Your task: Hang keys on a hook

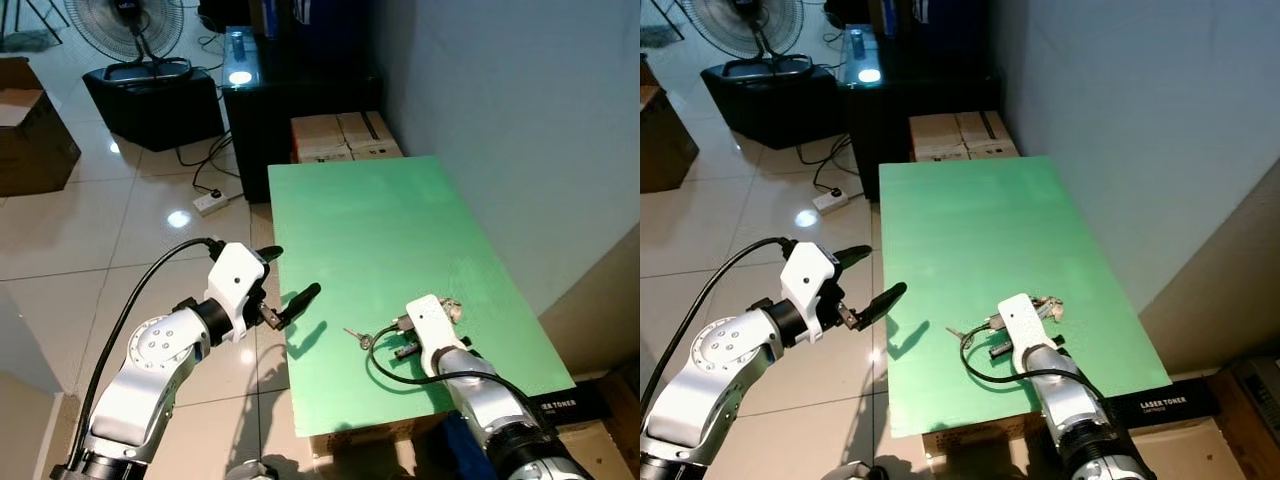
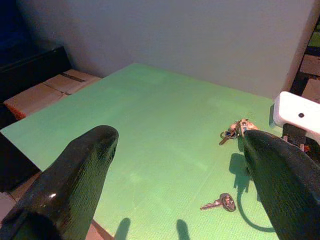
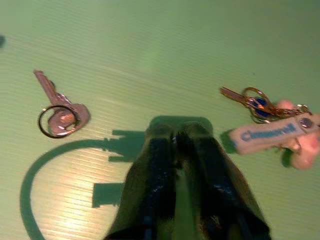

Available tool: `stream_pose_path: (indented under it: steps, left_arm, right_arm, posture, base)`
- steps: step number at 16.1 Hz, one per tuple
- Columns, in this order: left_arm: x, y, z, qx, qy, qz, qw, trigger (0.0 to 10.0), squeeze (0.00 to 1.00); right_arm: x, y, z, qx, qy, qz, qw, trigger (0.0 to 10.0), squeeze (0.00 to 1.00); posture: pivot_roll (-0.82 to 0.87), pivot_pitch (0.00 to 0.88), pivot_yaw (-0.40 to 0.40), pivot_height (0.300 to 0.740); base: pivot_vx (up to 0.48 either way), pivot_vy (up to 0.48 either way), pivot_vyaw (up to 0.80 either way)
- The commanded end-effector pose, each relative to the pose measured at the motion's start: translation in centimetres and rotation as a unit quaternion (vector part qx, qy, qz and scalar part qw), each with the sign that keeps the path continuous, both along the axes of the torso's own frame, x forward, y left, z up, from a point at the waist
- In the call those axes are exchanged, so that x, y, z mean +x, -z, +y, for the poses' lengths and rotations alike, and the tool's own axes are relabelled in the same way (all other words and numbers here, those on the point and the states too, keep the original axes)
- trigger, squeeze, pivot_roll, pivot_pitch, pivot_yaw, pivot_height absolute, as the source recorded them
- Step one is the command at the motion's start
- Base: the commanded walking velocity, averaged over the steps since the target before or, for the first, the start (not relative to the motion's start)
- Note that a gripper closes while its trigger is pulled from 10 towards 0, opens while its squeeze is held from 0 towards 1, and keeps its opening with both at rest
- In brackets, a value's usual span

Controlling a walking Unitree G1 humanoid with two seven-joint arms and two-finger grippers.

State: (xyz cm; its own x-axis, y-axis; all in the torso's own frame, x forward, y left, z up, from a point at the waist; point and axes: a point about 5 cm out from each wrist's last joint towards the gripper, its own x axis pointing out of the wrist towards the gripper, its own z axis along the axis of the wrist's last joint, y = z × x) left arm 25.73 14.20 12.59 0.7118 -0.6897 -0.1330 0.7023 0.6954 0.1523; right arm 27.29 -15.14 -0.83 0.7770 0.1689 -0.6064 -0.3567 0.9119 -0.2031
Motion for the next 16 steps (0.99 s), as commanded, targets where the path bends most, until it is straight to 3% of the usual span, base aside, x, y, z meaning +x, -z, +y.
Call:
stream_pose_path:
  steps: [1,5,7,8,11,14,16]
  left_arm:
    - [-0.1,-0.4,-0.3,0.007,0.006,-0.010,1.000,10.0,0.00]
    - [0.2,-0.6,-0.1,0.013,0.004,-0.015,1.000,10.0,0.00]
    - [0.3,-0.7,-0.2,0.014,0.006,-0.019,1.000,10.0,0.00]
    - [0.3,-0.7,-0.2,0.015,0.006,-0.019,1.000,10.0,0.00]
    - [0.5,-0.8,0.0,0.015,0.004,-0.021,1.000,10.0,0.00]
    - [0.6,-1.0,0.1,0.017,0.006,-0.022,1.000,10.0,0.00]
    - [0.4,-1.0,0.3,0.018,0.010,-0.019,1.000,10.0,0.00]
  right_arm:
    - [0.3,0.0,-0.2,-0.001,0.006,-0.009,1.000,10.0,1.00]
    - [0.3,0.3,-0.4,0.004,0.014,-0.015,1.000,10.0,1.00]
    - [0.9,-0.9,-0.2,0.061,0.023,-0.073,0.995,10.0,1.00]
    - [0.9,-1.1,0.0,0.075,0.009,-0.077,0.994,10.0,1.00]
    - [0.2,-1.5,0.0,0.087,-0.060,-0.078,0.991,10.0,1.00]
    - [0.1,-2.0,-1.4,0.120,-0.088,-0.061,0.987,10.0,1.00]
    - [0.6,-2.3,-2.6,0.099,-0.109,-0.033,0.989,10.0,1.00]
  posture:
    - [-0.02,0.084,0.030,0.740]
    - [-0.02,0.077,0.041,0.740]
    - [-0.02,0.072,0.041,0.740]
    - [-0.03,0.072,0.041,0.740]
    - [-0.03,0.073,0.047,0.740]
    - [-0.02,0.082,0.054,0.740]
    - [-0.02,0.072,0.062,0.740]
  base:
    - [0.000,0.000,0.00]
    - [0.000,0.000,0.00]
    - [0.000,0.000,0.00]
    - [0.000,0.000,0.00]
    - [0.000,0.000,0.00]
    - [0.000,0.000,0.00]
    - [0.000,0.000,0.00]
